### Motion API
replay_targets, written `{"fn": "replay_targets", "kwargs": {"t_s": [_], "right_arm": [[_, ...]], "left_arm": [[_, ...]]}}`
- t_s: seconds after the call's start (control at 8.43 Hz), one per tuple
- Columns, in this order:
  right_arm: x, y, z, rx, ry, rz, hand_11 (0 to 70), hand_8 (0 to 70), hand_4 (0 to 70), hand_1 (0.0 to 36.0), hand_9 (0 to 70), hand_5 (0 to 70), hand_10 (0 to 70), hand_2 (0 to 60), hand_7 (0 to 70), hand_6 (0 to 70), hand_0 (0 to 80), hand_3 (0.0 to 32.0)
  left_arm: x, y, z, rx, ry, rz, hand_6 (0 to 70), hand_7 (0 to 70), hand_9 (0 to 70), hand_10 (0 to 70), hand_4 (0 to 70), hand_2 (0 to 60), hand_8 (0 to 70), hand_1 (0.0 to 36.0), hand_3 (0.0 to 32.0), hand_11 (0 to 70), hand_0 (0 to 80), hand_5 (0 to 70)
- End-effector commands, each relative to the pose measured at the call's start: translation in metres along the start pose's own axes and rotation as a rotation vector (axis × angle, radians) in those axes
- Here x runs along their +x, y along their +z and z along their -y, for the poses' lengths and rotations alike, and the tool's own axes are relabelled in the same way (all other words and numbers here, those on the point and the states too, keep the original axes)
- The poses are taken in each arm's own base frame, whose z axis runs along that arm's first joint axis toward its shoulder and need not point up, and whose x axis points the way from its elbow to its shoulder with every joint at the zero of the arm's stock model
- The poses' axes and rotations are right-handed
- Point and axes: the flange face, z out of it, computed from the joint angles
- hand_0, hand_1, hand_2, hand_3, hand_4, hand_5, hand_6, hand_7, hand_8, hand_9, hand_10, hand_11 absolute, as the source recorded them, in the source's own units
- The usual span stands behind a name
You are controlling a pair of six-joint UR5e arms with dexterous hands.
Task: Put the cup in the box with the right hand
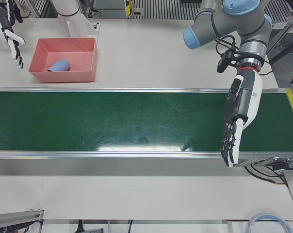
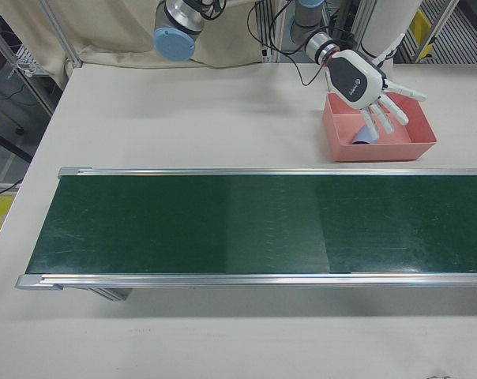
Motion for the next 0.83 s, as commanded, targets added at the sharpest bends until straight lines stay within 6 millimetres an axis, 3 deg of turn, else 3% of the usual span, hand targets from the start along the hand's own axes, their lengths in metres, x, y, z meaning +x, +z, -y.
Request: {"fn": "replay_targets", "kwargs": {"t_s": [0.0,0.12,0.24,0.36,0.59,0.71], "right_arm": [[-0.144,-0.001,0.025,0.032,-0.119,0.069,0.0,0.0,0.0,0.0,1.7,0.0,0.0,0.0,0.0,0.0,0.0,20.2],[-0.186,0.001,0.032,0.004,-0.154,0.072,0.0,0.0,0.0,0.0,2.1,0.0,0.0,0.0,0.0,0.0,0.0,17.0],[-0.213,0.002,0.052,0.028,-0.143,0.07,0.0,0.0,0.0,0.0,2.6,0.0,0.0,0.0,0.0,0.0,0.0,16.0],[-0.235,-0.006,0.09,0.116,-0.127,0.045,0.0,0.0,0.0,0.0,2.9,0.0,0.0,0.0,0.0,0.0,0.0,16.0],[-0.273,0.005,0.177,0.227,-0.124,0.01,0.0,0.7,0.0,0.0,3.8,0.0,0.0,0.0,0.0,0.0,0.0,7.0],[-0.304,0.007,0.212,0.277,-0.145,0.014,0.0,1.1,0.0,0.0,4.1,0.0,0.0,0.0,0.0,0.0,0.0,2.6]], "left_arm": [[0.0,0.0,0.0,0.0,0.0,-0.001,0.0,0.0,0.0,0.0,0.0,0.0,0.0,0.0,0.0,0.0,0.0,0.0],[0.0,0.0,0.0,0.0,0.0,0.0,0.0,0.0,0.0,0.0,0.0,0.0,0.0,0.0,0.0,0.0,0.0,0.0],[0.0,0.0,0.001,0.0,0.0,-0.001,0.0,0.0,0.0,0.0,0.0,0.0,0.0,0.0,0.0,0.0,0.0,0.0],[0.0,0.0,0.001,0.0,0.0,0.0,0.0,0.0,0.0,0.0,0.0,0.0,0.0,0.0,0.0,0.0,0.0,0.0],[0.0,0.0,0.001,0.0,0.0,0.0,0.0,0.0,0.0,0.0,0.0,0.0,0.0,0.0,0.0,0.0,0.0,0.0],[0.0,0.0,0.0,-0.001,0.0,0.0,0.0,0.0,0.0,0.0,0.0,0.0,0.0,0.0,0.0,0.0,0.0,0.0]]}}
